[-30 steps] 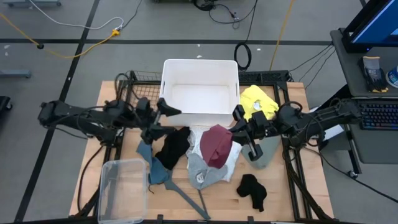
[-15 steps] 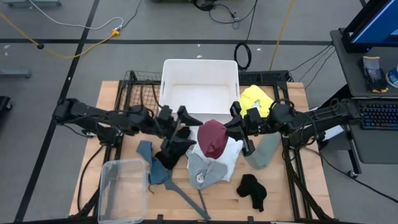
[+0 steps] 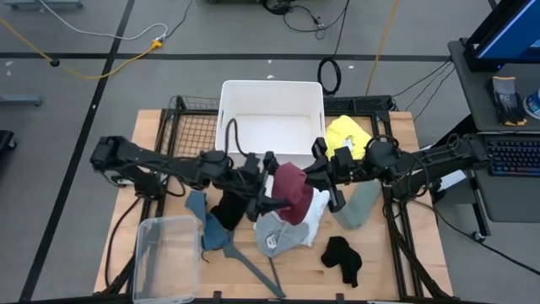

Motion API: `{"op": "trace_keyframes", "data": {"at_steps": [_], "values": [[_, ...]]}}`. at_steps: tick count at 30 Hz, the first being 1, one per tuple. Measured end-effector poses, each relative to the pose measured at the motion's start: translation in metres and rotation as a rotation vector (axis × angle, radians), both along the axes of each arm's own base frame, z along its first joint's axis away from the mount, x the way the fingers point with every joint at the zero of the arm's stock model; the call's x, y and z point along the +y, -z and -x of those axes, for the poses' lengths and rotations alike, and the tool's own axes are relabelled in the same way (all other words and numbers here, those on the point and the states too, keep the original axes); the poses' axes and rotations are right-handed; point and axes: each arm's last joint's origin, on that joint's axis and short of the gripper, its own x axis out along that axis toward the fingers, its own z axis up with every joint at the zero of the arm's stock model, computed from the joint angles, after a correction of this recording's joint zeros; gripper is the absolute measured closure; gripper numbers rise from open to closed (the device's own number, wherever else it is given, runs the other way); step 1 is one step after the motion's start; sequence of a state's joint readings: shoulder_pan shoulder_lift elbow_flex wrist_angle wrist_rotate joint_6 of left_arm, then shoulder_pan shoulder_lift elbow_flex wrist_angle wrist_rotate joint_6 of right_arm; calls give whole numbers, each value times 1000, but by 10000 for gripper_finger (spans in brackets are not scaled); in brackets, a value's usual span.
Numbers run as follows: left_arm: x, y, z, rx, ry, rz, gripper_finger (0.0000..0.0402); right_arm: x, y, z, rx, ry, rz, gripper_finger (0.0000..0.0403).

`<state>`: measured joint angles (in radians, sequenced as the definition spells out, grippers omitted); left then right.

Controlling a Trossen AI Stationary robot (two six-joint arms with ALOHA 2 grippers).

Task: Pick & Place Cloths
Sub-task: Put the red underwear into the brown basket

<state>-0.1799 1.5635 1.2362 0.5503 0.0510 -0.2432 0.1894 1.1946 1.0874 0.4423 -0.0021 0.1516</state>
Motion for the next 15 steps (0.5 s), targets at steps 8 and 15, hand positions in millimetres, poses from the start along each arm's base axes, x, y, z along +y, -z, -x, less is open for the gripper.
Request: {"op": "trace_keyframes", "data": {"at_steps": [8, 15], "values": [[-3, 1, -15, 14, 4, 21, 37, 0, 1, -1, 4, 8, 10, 403], [-2, 1, -15, 25, -4, 17, 93, 0, 1, -1, 1, 10, 13, 403]]}}
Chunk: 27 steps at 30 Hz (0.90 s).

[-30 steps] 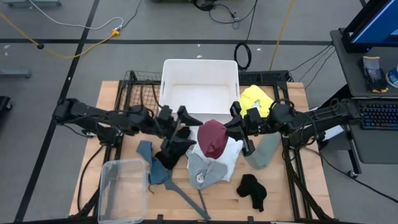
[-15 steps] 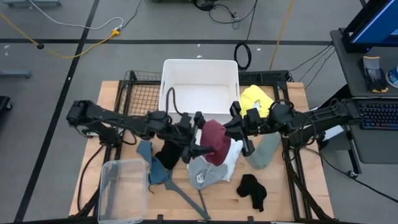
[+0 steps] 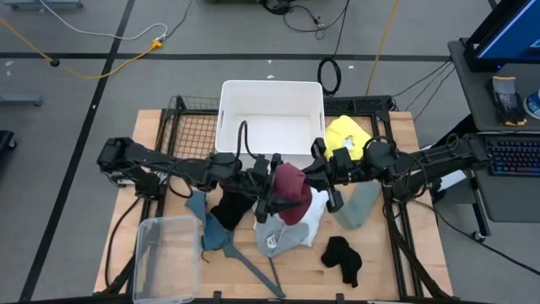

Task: Pick & Place Cloths
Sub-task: Put the red underwear into the brown basket

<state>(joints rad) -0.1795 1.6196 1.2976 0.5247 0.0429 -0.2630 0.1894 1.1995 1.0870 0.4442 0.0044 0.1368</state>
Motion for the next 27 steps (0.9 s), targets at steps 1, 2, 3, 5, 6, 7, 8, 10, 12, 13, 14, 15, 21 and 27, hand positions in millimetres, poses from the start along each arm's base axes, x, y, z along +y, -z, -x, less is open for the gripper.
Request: {"op": "trace_keyframes", "data": {"at_steps": [1, 2, 3, 5, 6, 7, 8, 10, 12, 13, 14, 15, 21, 27], "values": [[0, 0, 0, -1, 0, 1, 113, 0, 1, -1, 2, 0, 0, 403], [0, 0, 0, -1, 1, 5, 134, 0, 1, -2, 0, 0, 0, 403], [0, -1, 0, 0, 1, 5, 157, 0, 1, -2, 0, 0, 0, 403], [1, 0, 0, 7, -1, 4, 209, 1, 2, -3, 4, -2, 1, 403], [1, 0, 0, 7, -2, 4, 237, 1, 2, -3, 4, -3, 2, 403], [1, 0, 0, 6, -3, 4, 266, 1, 2, -4, 4, -3, 1, 403], [2, 0, 0, 5, -4, 2, 296, 1, 3, -4, 3, -4, 1, 403], [3, 0, 0, 5, 6, -1, 357, 1, 4, -5, 12, -4, 2, 403], [4, 0, 0, 7, 36, 1, 388, 1, 4, -5, 15, -8, -8, 399], [4, 0, 0, 8, 52, 6, 389, 1, 4, -5, 15, -10, -16, 397], [4, 0, 0, 9, 67, 9, 389, 1, 4, -5, 14, -12, -22, 394], [5, 0, 0, 12, 78, 8, 391, 1, 4, -5, 15, -14, -27, 391], [4, 2, 0, 36, 135, 23, 399, 2, 4, -5, 19, -40, -40, 371], [2, 3, 0, 69, 228, 83, 400, 6, 4, -4, 41, -199, -94, 337]]}}
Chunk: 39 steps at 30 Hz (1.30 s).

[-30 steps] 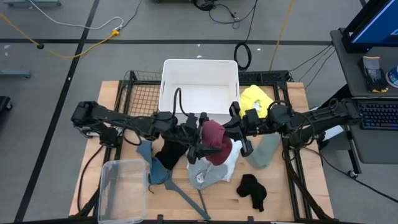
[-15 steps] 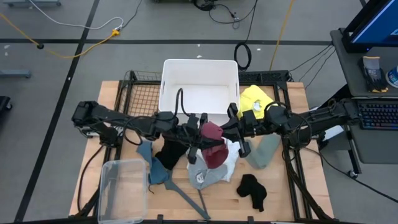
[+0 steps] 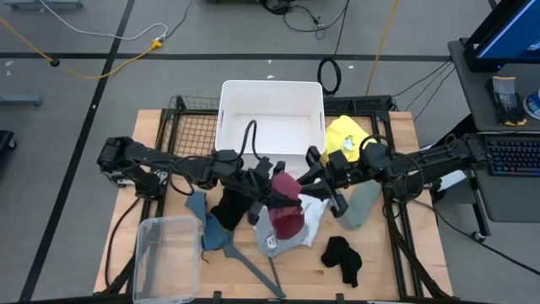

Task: Pick & Place Cloths
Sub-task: Put the red underwear into the brown basket

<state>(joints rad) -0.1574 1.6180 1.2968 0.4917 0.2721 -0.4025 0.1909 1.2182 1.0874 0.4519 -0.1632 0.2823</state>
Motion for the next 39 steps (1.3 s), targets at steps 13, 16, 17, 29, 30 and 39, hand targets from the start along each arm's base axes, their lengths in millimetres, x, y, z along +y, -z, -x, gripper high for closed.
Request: {"op": "trace_keyframes", "data": {"at_steps": [13, 16, 17, 29, 30, 39], "values": [[0, -5, 20, 181, 50, 13, 401, 18, 10, 4, 84, -196, 86, 309], [1, -12, 33, 219, 20, -11, 401, 22, 14, 7, 127, -210, 110, 312], [1, -14, 38, 230, 4, -18, 401, 23, 15, 8, 148, -214, 117, 313], [11, -34, 94, 407, -223, -48, 401, 23, 31, 11, 329, -186, 148, 316], [12, -36, 98, 411, -241, -38, 401, 23, 34, 11, 352, -173, 152, 316], [23, -36, 129, 553, -431, -4, 401, 19, 47, 13, 494, -108, 186, 316]]}}
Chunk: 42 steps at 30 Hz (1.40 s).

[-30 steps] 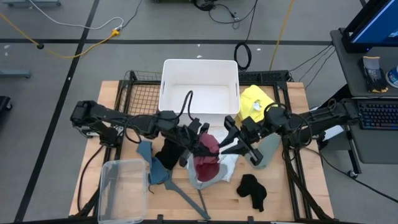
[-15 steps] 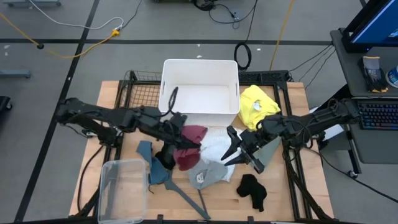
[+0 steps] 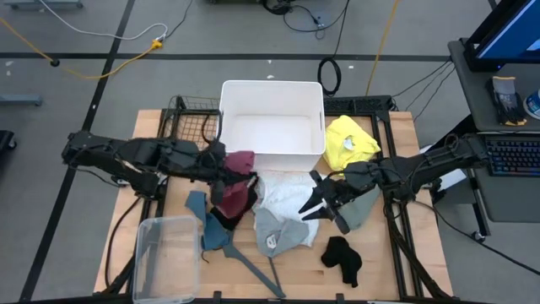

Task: Pick & Place Cloths
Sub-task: Put the red underwear into the brown basket

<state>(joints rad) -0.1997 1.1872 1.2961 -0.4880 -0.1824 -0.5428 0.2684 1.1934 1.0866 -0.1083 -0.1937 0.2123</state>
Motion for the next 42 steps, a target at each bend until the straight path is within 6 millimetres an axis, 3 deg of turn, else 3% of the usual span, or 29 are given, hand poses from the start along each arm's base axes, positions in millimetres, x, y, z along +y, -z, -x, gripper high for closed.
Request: {"op": "trace_keyframes", "data": {"at_steps": [23, 42], "values": [[37, -7, 78, 140, -472, -163, 402, -11, -2, 21, 69, 138, 86, 316], [92, -4, 101, 420, -956, -599, 402, -17, -9, 34, 60, 209, 116, 316]]}}
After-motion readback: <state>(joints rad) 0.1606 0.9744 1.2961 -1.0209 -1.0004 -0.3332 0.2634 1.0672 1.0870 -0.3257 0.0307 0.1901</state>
